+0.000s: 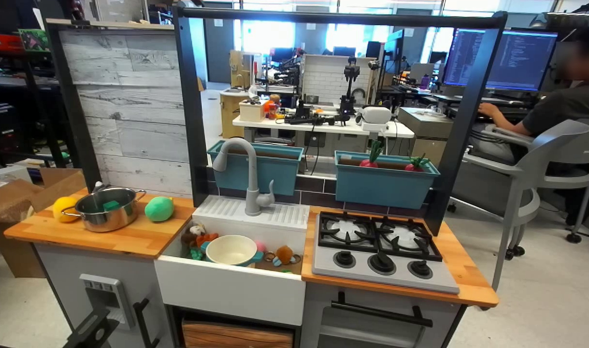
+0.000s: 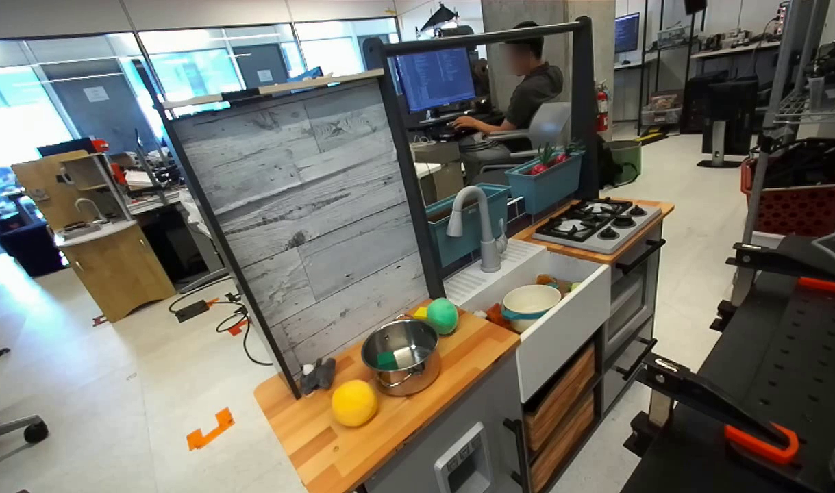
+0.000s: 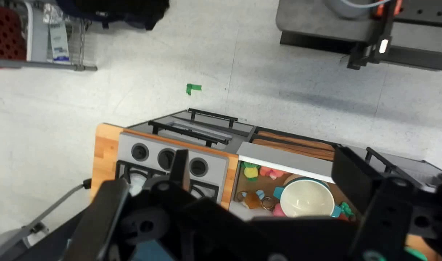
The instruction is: Remove the white pot from the sink and place it on the stove
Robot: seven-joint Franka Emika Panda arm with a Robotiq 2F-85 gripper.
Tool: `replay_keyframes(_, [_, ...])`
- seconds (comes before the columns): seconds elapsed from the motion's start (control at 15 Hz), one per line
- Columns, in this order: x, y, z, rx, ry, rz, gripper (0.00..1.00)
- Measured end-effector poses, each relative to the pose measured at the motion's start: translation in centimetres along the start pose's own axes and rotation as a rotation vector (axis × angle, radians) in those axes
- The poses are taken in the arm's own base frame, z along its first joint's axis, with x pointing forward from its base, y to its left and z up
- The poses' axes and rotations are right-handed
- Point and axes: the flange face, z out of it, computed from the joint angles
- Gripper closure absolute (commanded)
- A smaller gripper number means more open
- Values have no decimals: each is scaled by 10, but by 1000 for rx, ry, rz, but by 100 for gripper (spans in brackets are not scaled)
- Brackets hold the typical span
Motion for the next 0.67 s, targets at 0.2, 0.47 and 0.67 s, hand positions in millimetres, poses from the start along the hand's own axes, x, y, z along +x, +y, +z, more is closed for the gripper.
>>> replay_keyframes(0.2, [36,20,33,23,20,-168,0])
replay_keyframes(0.47, [94,29,70,81,31,-404,0])
replay_keyframes(0.67, [134,20,91,116,-1,-567,0])
